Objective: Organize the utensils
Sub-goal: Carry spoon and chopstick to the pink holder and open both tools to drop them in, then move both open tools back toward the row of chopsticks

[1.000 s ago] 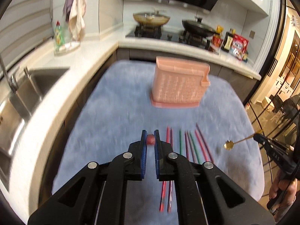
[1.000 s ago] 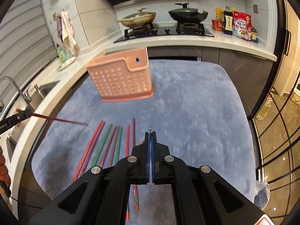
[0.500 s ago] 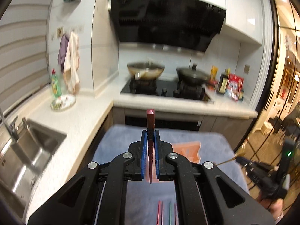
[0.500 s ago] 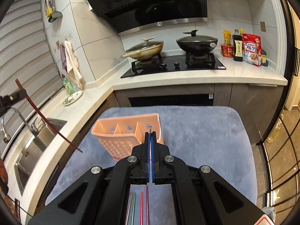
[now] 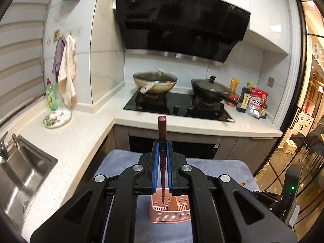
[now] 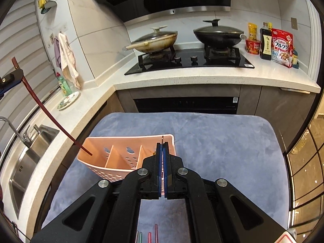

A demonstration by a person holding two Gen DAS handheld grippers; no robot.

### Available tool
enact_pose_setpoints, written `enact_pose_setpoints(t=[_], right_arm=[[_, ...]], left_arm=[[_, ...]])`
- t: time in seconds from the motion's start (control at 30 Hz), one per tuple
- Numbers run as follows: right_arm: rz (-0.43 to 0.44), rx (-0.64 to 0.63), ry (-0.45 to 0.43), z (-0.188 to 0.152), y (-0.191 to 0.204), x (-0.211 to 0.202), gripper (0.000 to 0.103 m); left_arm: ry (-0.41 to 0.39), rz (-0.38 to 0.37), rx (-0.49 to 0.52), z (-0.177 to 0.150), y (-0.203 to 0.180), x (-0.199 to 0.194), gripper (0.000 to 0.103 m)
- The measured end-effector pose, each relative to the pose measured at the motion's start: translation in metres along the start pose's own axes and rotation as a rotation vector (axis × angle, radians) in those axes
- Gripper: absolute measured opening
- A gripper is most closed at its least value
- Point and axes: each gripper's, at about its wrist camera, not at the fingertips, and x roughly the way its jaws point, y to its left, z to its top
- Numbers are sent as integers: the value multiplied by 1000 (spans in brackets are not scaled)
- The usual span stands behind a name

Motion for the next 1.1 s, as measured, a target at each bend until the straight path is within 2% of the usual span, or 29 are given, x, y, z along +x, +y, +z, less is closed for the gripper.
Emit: enact_pose_setpoints(t=[0.33,0.53,0.57,0.63,0.77,0.83,0.97,1.1], right_arm=[[-6,-5,61,-13,-1,37,2],[-6,1,60,-16,-3,36,5],[-7,3,57,-15,-3,34,5],[-7,3,43,-15,-2,26,8],[5,0,1,-16,-1,-6,15],[15,-7,-12,-18,0,-23,19],[33,-25,-30,-37,1,-65,28],[23,-63,-16,-74,1,-97,29]], left_arm=[[124,13,-3,-38,8,49,7],[148,12,-14,-48,12,55,10],[151,16,-17,-49,12,54,13],[145,24,-23,-49,13,48,31],[115,43,-11,-49,13,27,44],[103,46,-6,-52,14,13,56],[90,60,7,-63,15,-17,64],[89,73,4,-91,20,-48,70]])
